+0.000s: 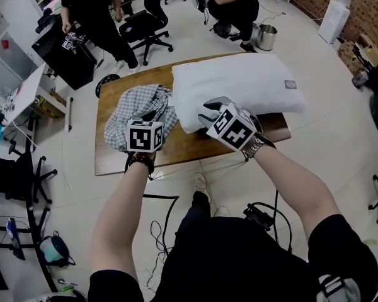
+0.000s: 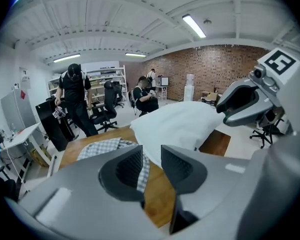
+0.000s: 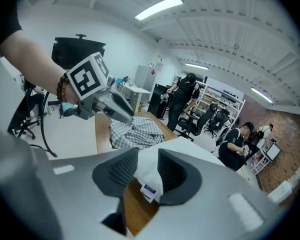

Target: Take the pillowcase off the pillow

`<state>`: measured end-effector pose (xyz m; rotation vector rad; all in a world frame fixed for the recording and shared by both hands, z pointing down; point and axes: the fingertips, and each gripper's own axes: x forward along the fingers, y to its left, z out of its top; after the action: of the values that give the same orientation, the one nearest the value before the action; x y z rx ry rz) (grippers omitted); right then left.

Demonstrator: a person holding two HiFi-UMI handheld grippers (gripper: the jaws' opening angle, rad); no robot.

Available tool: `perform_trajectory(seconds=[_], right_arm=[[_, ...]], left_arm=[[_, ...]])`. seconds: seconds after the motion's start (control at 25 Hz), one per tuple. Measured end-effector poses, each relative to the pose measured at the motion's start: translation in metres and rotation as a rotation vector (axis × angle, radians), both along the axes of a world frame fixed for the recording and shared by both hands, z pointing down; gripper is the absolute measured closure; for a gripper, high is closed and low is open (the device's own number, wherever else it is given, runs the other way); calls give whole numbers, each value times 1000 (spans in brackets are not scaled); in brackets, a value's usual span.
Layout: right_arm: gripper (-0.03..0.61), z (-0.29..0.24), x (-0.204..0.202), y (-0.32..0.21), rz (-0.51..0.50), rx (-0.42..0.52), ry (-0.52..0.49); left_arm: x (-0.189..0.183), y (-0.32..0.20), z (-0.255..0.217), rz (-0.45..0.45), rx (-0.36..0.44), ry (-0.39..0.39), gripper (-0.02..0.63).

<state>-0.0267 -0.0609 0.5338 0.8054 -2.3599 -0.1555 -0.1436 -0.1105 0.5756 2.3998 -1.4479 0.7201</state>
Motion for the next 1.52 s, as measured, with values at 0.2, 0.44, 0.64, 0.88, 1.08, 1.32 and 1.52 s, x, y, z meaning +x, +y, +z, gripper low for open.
perform_trajectory(seconds=[0.2,0.44,0.64,0.88,1.08,1.32,1.52], right_arm=[[456,-11,-4,18,36,10,-123],[474,-40,-5,26,66,69,-275],[558,-59,1,29,91,141,-393],[578,-77,-5,40,105,185,-454],[578,-88,-4,45,114,215,-495],[578,-91,-1,50,121,232,-520],[578,-96,-7,61,120,235,-528]], left_arm=[[28,24,-21,75,129,57,518],[56,51,-56,163,280,133,553],[72,69,-89,208,423,187,611],[74,81,-115,225,476,223,611],[80,87,-124,235,491,253,611],[89,95,-126,243,501,258,611],[88,106,-131,246,503,256,611]])
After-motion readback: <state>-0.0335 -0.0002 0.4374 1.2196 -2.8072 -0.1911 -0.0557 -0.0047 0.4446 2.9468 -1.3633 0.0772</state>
